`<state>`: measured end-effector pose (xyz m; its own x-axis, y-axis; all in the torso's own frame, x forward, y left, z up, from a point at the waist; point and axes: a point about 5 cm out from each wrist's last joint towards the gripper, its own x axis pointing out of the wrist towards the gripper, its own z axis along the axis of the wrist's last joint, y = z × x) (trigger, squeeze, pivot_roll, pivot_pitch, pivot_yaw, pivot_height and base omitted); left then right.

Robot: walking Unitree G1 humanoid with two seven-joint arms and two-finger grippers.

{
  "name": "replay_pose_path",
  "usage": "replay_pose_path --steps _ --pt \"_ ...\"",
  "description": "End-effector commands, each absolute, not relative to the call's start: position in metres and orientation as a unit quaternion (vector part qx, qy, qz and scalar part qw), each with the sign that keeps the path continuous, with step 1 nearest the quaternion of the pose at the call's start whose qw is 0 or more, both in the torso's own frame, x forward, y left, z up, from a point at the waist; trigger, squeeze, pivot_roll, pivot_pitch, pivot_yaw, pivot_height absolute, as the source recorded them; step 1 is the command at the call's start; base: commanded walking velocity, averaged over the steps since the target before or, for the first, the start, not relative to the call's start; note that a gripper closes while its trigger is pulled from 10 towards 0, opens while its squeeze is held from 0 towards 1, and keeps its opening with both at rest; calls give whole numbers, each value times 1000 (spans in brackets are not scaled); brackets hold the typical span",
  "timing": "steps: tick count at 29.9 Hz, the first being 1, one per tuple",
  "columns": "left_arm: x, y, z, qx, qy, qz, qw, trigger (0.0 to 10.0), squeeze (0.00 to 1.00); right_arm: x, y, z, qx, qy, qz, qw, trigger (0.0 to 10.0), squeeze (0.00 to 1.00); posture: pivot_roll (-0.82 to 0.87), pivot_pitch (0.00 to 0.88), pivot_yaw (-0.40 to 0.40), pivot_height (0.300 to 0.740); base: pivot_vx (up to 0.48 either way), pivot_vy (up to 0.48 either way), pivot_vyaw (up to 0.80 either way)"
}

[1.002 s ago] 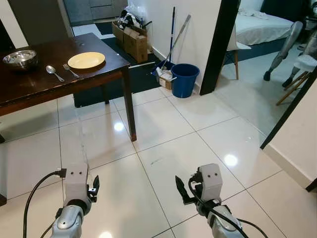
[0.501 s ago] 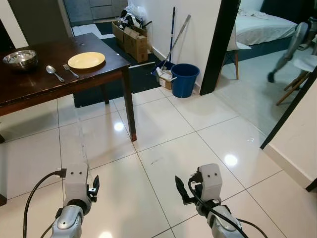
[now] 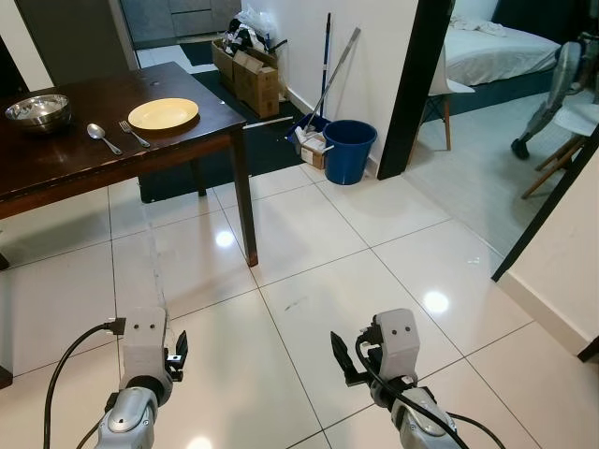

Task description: Setting the table

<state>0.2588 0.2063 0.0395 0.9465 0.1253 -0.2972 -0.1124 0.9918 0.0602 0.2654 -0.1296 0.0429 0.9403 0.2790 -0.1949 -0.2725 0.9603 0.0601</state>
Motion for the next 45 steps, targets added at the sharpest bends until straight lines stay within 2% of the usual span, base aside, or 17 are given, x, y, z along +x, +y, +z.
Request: replay_pose_path --steps 1,23,32,45 --pt "258 207 39 28 156 60 986 10000 0 266 -129 44 17 96 139 986 10000 0 -4 0 71 740 0 0 0" --pt "258 206 39 36 152 59 986 10000 0 266 -129 45 11 96 141 985 10000 0 -8 0 67 740 0 0 0" --pt "260 210 38 52 152 78 984 10000 0 268 -127 46 -27 92 155 983 10000 0 -9 0 67 740 479 0 589" --pt "261 211 39 54 149 81 984 10000 0 268 -125 47 -25 88 159 983 10000 0 -9 0 69 740 471 0 769"
